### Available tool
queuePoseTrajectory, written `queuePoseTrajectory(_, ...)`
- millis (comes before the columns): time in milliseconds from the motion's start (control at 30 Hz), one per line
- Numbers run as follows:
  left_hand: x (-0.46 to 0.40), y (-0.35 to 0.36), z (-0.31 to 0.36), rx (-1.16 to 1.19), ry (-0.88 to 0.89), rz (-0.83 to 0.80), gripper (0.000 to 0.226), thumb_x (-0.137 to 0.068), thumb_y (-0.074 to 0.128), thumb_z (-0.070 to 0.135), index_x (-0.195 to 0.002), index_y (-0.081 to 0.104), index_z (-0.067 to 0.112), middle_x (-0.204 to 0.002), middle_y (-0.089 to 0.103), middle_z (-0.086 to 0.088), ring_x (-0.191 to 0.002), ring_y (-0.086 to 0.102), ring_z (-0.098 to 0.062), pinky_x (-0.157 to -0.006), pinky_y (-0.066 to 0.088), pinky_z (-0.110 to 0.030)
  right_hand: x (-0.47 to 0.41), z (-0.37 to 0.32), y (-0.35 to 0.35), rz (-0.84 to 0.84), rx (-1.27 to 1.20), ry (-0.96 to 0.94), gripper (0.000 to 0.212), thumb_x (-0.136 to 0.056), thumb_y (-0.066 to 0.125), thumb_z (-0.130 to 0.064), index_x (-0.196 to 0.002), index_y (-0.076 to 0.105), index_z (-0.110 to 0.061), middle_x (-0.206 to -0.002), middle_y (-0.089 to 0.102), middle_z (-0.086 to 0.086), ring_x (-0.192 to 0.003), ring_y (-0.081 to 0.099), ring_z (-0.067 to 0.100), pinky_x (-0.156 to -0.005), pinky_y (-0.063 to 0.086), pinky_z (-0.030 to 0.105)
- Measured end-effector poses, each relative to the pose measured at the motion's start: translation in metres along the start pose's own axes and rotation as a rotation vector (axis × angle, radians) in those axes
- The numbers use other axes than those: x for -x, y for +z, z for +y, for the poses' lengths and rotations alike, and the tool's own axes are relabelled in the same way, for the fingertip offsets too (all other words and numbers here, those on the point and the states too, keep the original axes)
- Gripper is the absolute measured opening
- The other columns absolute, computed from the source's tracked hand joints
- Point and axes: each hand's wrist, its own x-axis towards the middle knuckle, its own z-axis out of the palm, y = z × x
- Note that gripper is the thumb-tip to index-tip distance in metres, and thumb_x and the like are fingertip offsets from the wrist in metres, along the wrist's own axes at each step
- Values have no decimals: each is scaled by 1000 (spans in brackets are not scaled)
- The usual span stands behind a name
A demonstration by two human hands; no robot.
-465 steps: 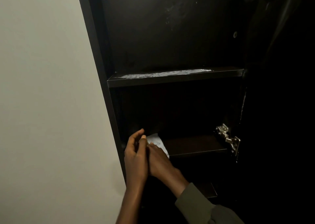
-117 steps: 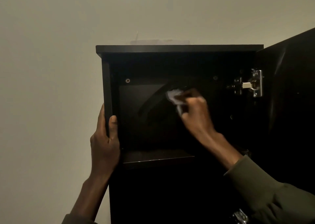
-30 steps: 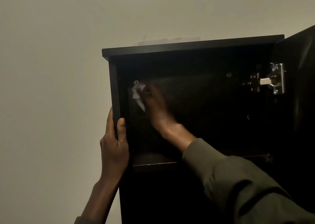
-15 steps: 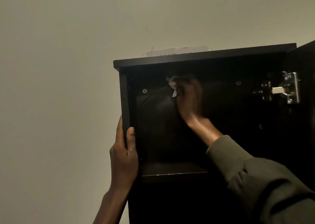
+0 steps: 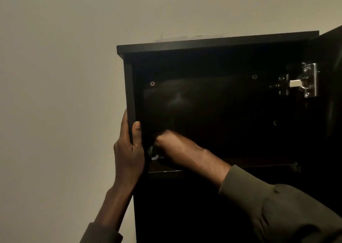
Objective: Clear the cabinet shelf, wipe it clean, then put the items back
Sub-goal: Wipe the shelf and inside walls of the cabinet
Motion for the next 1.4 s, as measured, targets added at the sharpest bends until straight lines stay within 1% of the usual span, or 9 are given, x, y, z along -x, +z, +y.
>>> queuePoseTrajectory(100, -1, 0, -1, 0, 8, -3, 55, -98, 32, 41, -150, 31, 20, -140, 46, 11, -116, 41, 13, -86, 34, 9, 6, 16, -22, 101, -126, 114, 20, -92, 53, -4, -100, 71, -5, -93, 70, 8, -86, 67, 21, -76, 54, 34)
queuePoseTrajectory(267, -2, 1, -5, -24, 25, 7, 57, -97, 31, 43, -150, 31, 20, -147, 46, 5, -127, 46, -6, -98, 37, -10, 40, 87, -66, 773, -43, 379, 20, -91, 59, -6, -104, 74, -11, -104, 72, 9, -97, 69, 20, -87, 57, 37)
queuePoseTrajectory(367, -1, 2, -6, -27, 31, 11, 55, -99, 32, 42, -149, 31, 19, -147, 46, 2, -130, 47, -14, -101, 39, -19, 80, 107, -85, 970, 40, 612, 22, -95, 55, -3, -112, 68, -8, -113, 68, 11, -104, 66, 20, -87, 49, 14)
queuePoseTrajectory(467, 0, 2, -4, -33, 33, 16, 56, -98, 31, 42, -149, 31, 19, -147, 46, 1, -130, 45, -12, -98, 36, -13, 101, 98, -77, 870, 128, 795, 26, -96, 52, -1, -122, 59, 2, -122, 59, 22, -110, 60, 31, -87, 46, 23)
queuePoseTrajectory(567, 0, 1, -3, -29, 42, 19, 55, -99, 31, 43, -149, 31, 19, -147, 47, 0, -131, 47, -18, -104, 41, -26, 92, 67, -53, 719, 115, 697, 17, -87, 68, -9, -103, 72, -5, -103, 70, 17, -96, 68, 32, -80, 57, 35)
queuePoseTrajectory(733, -1, 0, -4, -36, 58, 16, 50, -102, 32, 38, -149, 32, 19, -146, 48, -1, -130, 49, -22, -104, 44, -33, 65, 38, -25, 92, -73, 515, 11, -90, 65, -11, -99, 70, -14, -104, 67, 7, -94, 65, 20, -85, 56, 37)
queuePoseTrajectory(1067, -2, 1, -6, -48, 56, 32, 49, -103, 32, 39, -149, 32, 21, -148, 45, 2, -133, 46, -18, -109, 42, -35, 110, 85, -67, 805, 278, 737, 17, -93, 59, -7, -106, 68, -1, -107, 67, 17, -97, 68, 29, -77, 58, 34)
queuePoseTrajectory(1200, -1, 1, -6, -48, 58, 33, 49, -103, 33, 37, -149, 33, 20, -148, 46, 2, -132, 47, -17, -103, 39, -22, 113, 87, -57, 751, 258, 772, 15, -94, 59, -9, -105, 69, -4, -107, 67, 15, -96, 68, 27, -77, 59, 34)
queuePoseTrajectory(1400, -2, 1, -7, -68, 46, 44, 50, -103, 33, 38, -149, 32, 19, -149, 44, 2, -134, 46, -19, -109, 41, -31, 119, 70, -34, 367, 113, 878, 11, -88, 68, -14, -99, 67, -13, -105, 66, 9, -95, 66, 23, -76, 58, 34)
